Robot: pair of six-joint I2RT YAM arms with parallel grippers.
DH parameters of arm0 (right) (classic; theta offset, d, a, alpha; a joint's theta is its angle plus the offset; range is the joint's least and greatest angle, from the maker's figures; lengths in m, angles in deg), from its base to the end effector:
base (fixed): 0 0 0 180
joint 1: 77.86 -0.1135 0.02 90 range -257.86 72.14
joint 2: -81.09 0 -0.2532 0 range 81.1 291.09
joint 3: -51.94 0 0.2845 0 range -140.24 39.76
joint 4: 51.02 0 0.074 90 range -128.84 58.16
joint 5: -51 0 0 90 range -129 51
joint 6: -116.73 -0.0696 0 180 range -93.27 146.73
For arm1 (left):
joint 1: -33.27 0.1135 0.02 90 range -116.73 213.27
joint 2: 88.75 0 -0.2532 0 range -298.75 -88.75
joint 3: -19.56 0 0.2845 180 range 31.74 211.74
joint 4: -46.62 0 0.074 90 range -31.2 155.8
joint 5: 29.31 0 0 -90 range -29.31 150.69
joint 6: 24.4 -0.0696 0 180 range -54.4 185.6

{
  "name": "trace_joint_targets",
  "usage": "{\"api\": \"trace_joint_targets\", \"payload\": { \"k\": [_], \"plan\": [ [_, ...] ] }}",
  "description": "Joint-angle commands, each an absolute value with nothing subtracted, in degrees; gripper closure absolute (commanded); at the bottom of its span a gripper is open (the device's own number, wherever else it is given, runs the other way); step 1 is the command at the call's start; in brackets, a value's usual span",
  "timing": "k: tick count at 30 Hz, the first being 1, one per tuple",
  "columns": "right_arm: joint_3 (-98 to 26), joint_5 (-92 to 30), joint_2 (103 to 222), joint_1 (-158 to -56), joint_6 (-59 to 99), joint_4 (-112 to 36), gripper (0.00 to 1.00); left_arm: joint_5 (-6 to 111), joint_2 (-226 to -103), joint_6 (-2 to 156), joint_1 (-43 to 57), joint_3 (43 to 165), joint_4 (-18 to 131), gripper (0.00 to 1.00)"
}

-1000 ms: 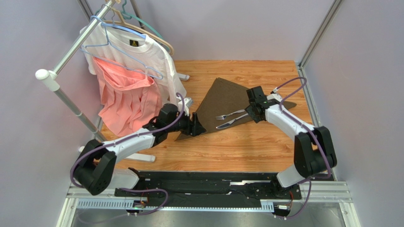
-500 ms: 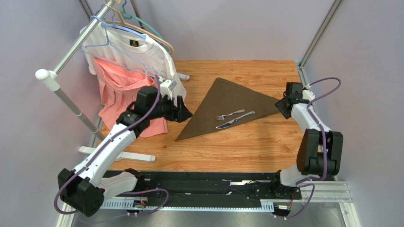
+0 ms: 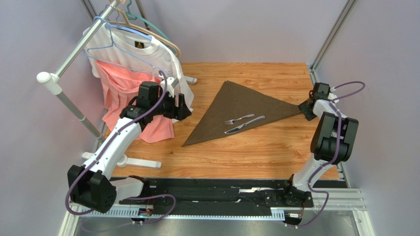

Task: Fold the napkin, place the utensils inside, and roll it up
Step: Fold the napkin

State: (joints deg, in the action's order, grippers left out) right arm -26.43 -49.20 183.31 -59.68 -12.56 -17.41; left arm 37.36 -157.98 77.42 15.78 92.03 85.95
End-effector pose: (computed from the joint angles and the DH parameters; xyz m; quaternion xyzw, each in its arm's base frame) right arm 0.3861 -0.1398 0.1258 0.4815 0.8264 -0.0328 0.2900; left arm 0.3024 -0.1242 0.2851 0.1347 0.8674 -0.2867 0.3839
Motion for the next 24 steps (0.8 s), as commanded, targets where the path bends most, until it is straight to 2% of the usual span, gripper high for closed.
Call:
{"api": "trace_joint_targets", "payload": {
  "k": [1,15,24],
  "plan": [
    [-29.49,-45.51,186.56,-56.42,-8.96,-22.40,0.53,33.11,-158.00,77.20,18.59,91.86,83.68,0.20],
    [-30.02,-35.67,190.69,-52.81,-8.96,-29.88,0.56,32.48,-158.36,77.20,20.27,90.45,81.83,0.21],
    [-30.82,-36.88,193.42,-52.81,-10.54,-28.21,0.60,32.30,-158.88,77.29,20.44,90.45,82.09,0.21]
  ]
}}
